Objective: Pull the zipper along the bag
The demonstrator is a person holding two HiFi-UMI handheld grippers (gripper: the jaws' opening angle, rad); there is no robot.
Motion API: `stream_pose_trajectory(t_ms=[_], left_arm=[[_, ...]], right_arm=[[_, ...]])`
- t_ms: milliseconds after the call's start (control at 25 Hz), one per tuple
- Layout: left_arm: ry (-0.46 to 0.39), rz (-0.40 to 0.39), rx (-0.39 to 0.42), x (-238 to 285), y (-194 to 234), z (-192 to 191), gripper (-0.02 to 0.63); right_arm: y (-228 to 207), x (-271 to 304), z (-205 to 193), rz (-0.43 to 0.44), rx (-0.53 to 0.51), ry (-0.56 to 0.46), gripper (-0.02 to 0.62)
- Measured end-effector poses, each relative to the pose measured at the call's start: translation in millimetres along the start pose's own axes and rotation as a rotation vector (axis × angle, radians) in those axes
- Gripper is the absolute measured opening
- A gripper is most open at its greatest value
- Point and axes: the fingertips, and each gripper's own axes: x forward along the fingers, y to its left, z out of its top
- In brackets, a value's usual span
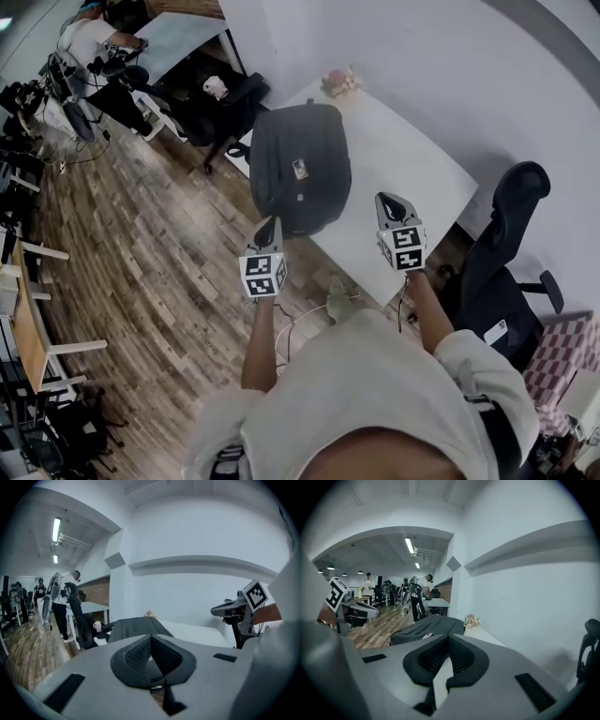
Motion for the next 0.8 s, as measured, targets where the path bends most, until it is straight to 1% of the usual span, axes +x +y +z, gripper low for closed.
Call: stream_pose_trajectory(t_ms=[160, 280, 400, 480, 640, 800], left_arm=[[0.028, -0.035, 0.029, 32.6, -7.4, 8.1, 0.026], [0.052, -0.057, 0.045, 53.9, -11.5, 7.9, 0.026], [0.080, -0.081, 0.079, 76.0, -15.3, 5.8, 0.026], [0.103, -0.102, 0.122, 88.0, -20.4, 2.1, 0.026], [0.147, -0.159, 0.242, 101.6, -34.6, -1.6, 0.026], [0.216, -0.227, 0.361, 104.9, -47.3, -21.0, 0.026]], right_arm=[[-15.3, 23.5, 1.8, 0.005, 0.008, 0.016, 0.012], [-25.8, 40.7, 0.1, 0.009, 0.020, 0.027, 0.014], [-34.9, 59.6, -3.5, 0.018, 0.031, 0.039, 0.014], [-38.9, 69.5, -7.0, 0.025, 0.034, 0.050, 0.014], [-39.4, 86.4, -11.7, 0.044, 0.037, 0.068, 0.014], [-34.9, 96.6, -19.4, 0.056, 0.040, 0.096, 0.014]])
